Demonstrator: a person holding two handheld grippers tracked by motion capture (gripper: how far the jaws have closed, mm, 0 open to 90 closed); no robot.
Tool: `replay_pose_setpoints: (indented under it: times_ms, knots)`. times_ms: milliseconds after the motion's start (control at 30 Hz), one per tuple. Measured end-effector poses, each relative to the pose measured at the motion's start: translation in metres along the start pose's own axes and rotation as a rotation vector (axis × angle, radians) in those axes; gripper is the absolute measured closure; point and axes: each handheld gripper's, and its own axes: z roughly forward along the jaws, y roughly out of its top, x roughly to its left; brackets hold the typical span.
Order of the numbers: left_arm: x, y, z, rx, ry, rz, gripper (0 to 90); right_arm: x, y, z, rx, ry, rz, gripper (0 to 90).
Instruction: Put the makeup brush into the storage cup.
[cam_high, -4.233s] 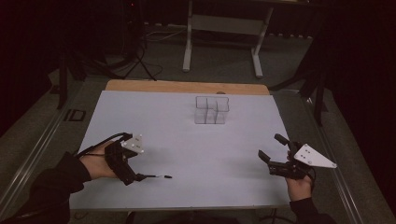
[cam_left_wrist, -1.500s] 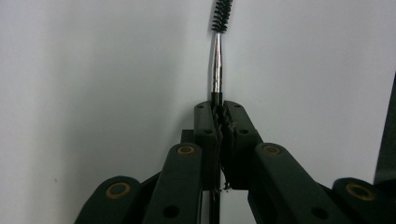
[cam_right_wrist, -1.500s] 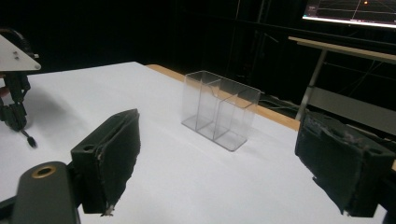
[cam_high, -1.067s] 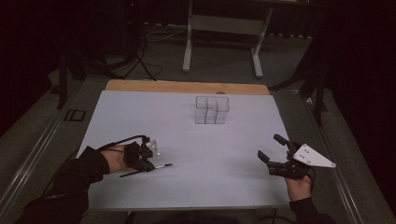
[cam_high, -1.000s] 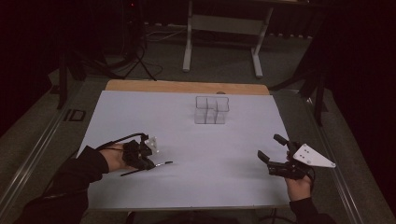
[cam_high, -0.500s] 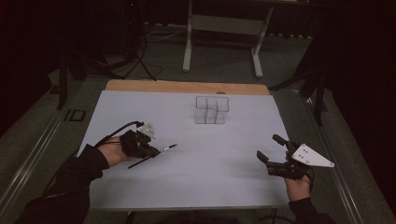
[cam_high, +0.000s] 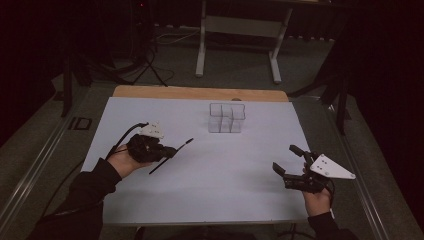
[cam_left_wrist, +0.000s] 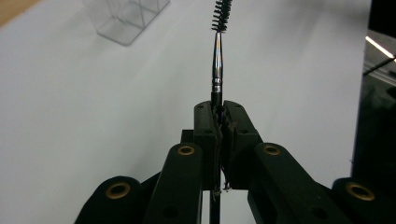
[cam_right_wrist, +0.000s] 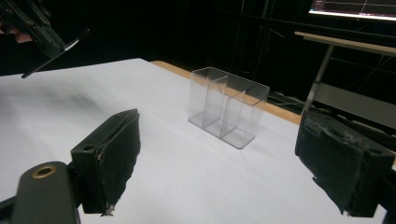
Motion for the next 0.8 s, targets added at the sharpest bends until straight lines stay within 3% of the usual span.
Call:
replay_pose_setpoints:
  times_ms: [33, 167, 300, 333, 400, 600, 733, 800]
  knots:
    - [0.0, 0.0, 0.0, -0.011, -0.012, -0.014, 86.3, 0.001, 0.001, 0.0, 0.005, -0.003, 0.0, 14.0]
    - [-0.001, 0.001, -0.002, -0.077, 0.032, -0.03, 86.3, 0.005, 0.004, 0.003, 0.022, -0.003, 0.018, 14.0]
    - [-0.003, 0.001, 0.001, -0.117, 0.024, -0.055, 86.3, 0.011, 0.01, 0.005, 0.021, 0.013, 0.015, 14.1]
    - [-0.004, 0.001, 0.002, -0.128, 0.039, -0.055, 86.3, 0.012, 0.011, 0.005, 0.019, 0.016, 0.016, 14.2]
    - [-0.004, 0.0, 0.003, -0.146, 0.022, -0.073, 86.3, 0.016, 0.014, 0.006, 0.02, 0.034, 0.028, 14.3]
    - [-0.007, -0.004, 0.007, -0.203, 0.027, -0.095, 86.3, 0.026, 0.023, 0.013, 0.031, 0.119, 0.103, 14.8]
    - [-0.011, -0.007, 0.01, -0.252, 0.01, -0.12, 86.3, 0.031, 0.031, 0.022, 0.009, 0.163, 0.131, 13.3]
    - [-0.014, -0.008, 0.012, -0.273, 0.02, -0.115, 86.3, 0.033, 0.037, 0.027, -0.009, 0.177, 0.144, 12.0]
